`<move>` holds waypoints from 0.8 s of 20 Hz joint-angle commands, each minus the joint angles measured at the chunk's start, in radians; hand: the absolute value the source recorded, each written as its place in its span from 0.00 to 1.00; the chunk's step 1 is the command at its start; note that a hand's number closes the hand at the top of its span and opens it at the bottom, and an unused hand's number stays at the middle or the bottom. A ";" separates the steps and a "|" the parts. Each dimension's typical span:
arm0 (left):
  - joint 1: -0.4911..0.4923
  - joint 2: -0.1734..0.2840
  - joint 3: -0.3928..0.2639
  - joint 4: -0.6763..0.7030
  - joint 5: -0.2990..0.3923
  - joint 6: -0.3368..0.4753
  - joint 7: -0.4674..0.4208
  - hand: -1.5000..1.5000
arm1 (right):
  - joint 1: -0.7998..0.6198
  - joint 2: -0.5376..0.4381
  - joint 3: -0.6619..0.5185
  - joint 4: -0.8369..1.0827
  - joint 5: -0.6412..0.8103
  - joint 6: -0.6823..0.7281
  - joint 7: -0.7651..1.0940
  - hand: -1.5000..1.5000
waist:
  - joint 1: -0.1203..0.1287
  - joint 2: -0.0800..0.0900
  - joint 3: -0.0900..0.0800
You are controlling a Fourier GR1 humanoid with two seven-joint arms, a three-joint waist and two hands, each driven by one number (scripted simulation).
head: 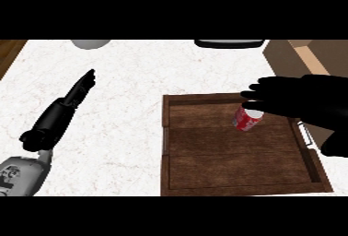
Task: Pick the can from the tray and place it in the cardboard box
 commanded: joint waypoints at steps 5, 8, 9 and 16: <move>0.000 -0.021 0.067 0.015 -0.029 -0.070 -0.021 0.50 | 0.054 0.101 -0.029 -0.028 0.158 0.012 0.023 0.00 | 0.001 0.001 0.000; -0.053 -0.063 0.049 -0.031 -0.060 -0.037 0.097 0.50 | 0.101 0.161 -0.002 -0.061 0.207 0.001 0.066 0.00 | 0.000 0.001 0.001; -0.031 -0.074 0.063 0.001 -0.070 -0.042 0.042 0.50 | 0.062 0.197 -0.003 -0.027 0.236 0.006 0.066 0.00 | 0.003 0.002 0.000; -0.021 -0.101 0.092 0.066 -0.111 -0.091 -0.044 0.50 | 0.041 0.225 -0.021 0.053 0.357 0.007 -0.012 0.00 | 0.000 0.002 0.000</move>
